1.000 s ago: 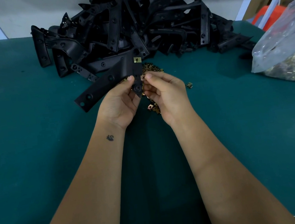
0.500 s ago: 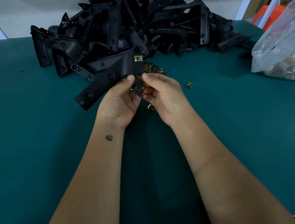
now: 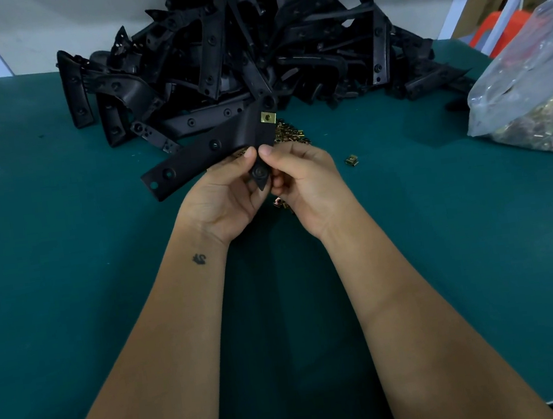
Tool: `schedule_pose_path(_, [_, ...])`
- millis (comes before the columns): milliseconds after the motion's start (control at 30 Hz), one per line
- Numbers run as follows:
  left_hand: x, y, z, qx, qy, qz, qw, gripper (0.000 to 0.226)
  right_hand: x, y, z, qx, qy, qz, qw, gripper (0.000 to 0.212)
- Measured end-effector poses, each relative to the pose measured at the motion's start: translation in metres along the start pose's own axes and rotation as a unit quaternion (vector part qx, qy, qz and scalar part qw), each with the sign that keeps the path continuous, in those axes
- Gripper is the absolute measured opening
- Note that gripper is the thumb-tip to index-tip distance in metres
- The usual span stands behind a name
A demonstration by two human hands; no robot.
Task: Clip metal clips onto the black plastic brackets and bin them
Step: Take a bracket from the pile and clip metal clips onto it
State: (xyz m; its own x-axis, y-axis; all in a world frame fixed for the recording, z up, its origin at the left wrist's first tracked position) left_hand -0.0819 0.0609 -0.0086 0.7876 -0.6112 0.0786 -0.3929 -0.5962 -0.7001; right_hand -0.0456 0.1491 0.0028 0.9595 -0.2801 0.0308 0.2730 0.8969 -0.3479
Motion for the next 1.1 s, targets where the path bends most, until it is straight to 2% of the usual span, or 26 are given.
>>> schedule_pose_path(300, [-0.0013, 0.0004, 0.0018, -0.002, -0.002, -0.005, 1.0, 0.029, -0.001, 0.0005, 0.0012, 0.019, 0.01, 0.0, 1.0, 0.022])
schedule_pose_path(533, [0.0019, -0.0001, -0.0039, 0.069, -0.035, -0.03, 0.997, 0.058, -0.0005, -0.0001, 0.0038, -0.076, -0.004, -0.012, 0.997, 0.025])
schedule_pose_path(567, [0.0022, 0.0, -0.0036, 0.068, -0.033, -0.033, 0.997, 0.057, -0.0005, 0.0005, 0.0042, -0.073, 0.0, -0.016, 0.997, 0.022])
schedule_pose_path(633, [0.0018, 0.0006, -0.0025, 0.062, -0.029, -0.031, 0.997, 0.04, -0.0002, 0.0011, 0.0056, -0.051, 0.015, -0.02, 0.998, 0.012])
schedule_pose_path(733, [0.0017, -0.0003, -0.002, 0.053, -0.029, -0.02, 0.998, 0.025, 0.0, 0.0014, 0.007, -0.031, 0.032, -0.022, 0.999, 0.016])
schedule_pose_path(1000, [0.0004, 0.0019, -0.0018, 0.021, -0.037, -0.021, 0.999, 0.023, -0.0001, 0.0026, 0.0066, -0.014, 0.035, -0.037, 0.999, 0.018])
schedule_pose_path(1100, [-0.0014, 0.0039, -0.0029, 0.011, -0.055, -0.045, 0.997, 0.033, -0.0004, 0.0, 0.005, -0.014, 0.028, -0.039, 0.999, 0.015])
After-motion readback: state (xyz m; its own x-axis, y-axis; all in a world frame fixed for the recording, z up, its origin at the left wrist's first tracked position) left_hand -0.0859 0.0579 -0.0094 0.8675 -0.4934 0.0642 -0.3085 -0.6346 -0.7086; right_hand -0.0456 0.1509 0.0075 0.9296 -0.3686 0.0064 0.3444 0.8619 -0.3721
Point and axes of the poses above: each hand's wrist, its own x-axis away from the middle knuckle, its own y-axis out of the back of the hand, z = x × y, the point moved 8 cm from there along -x, towards the middle knuckle, and after that the axes turned 1 degree about -z, right-handed, at the moved point
